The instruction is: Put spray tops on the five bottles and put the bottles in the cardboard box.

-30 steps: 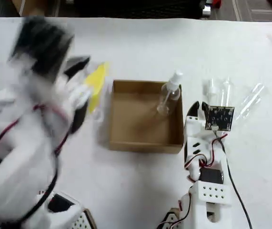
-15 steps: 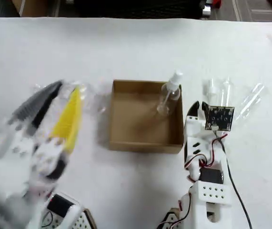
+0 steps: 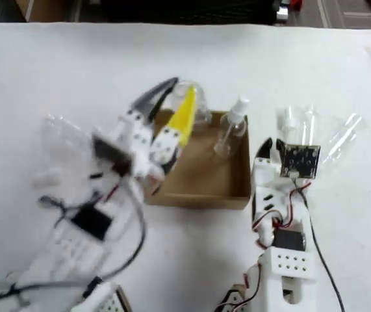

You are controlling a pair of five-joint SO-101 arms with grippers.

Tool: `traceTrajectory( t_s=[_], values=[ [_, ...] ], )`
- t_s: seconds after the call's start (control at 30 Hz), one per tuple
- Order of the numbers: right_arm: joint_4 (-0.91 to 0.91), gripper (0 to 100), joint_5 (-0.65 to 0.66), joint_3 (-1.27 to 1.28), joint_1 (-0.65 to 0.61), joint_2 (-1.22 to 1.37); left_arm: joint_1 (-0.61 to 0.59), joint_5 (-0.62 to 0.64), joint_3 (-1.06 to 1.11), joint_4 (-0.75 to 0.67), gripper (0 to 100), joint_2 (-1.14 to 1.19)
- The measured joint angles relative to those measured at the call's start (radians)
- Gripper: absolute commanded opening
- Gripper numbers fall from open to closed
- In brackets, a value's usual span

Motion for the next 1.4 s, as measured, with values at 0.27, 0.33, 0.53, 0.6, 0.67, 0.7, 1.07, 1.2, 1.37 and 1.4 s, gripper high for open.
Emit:
traceTrajectory(
  t_s=[0.27, 0.33, 0.53, 0.6, 0.67, 0.7, 1.07, 1.2, 1.37, 1.4],
  values=[
    [-0.020, 3.9, 0.000, 0.000, 0.000, 0.000, -0.025, 0.002, -0.089, -0.084, 2, 0.451],
    [-0.020, 3.9, 0.000, 0.000, 0.002, 0.000, -0.025, 0.002, -0.089, -0.107, 2, 0.485],
    [-0.020, 3.9, 0.000, 0.000, 0.002, 0.000, -0.026, 0.002, -0.107, -0.153, 2, 0.577],
    [-0.020, 3.9, 0.000, 0.000, 0.000, 0.000, -0.028, 0.002, -0.107, -0.184, 2, 0.617],
    [-0.020, 3.9, 0.000, 0.000, 0.000, 0.000, -0.028, 0.002, -0.107, -0.219, 2, 0.655],
    [-0.020, 3.9, 0.000, 0.000, 0.002, 0.000, -0.026, 0.002, -0.107, -0.239, 2, 0.671],
    [-0.020, 3.9, 0.000, 0.000, 0.012, 0.000, -0.003, 0.002, -0.176, -0.287, 2, 0.809],
    [-0.020, 3.9, 0.000, 0.000, 0.012, 0.000, -0.003, 0.002, -0.198, -0.287, 2, 0.844],
    [-0.020, 3.9, 0.000, 0.000, 0.011, 0.000, -0.003, 0.002, -0.198, -0.293, 3, 0.847],
    [-0.020, 3.9, 0.000, 0.000, 0.011, 0.000, -0.003, 0.002, -0.198, -0.293, 3, 0.847]
  ],
)
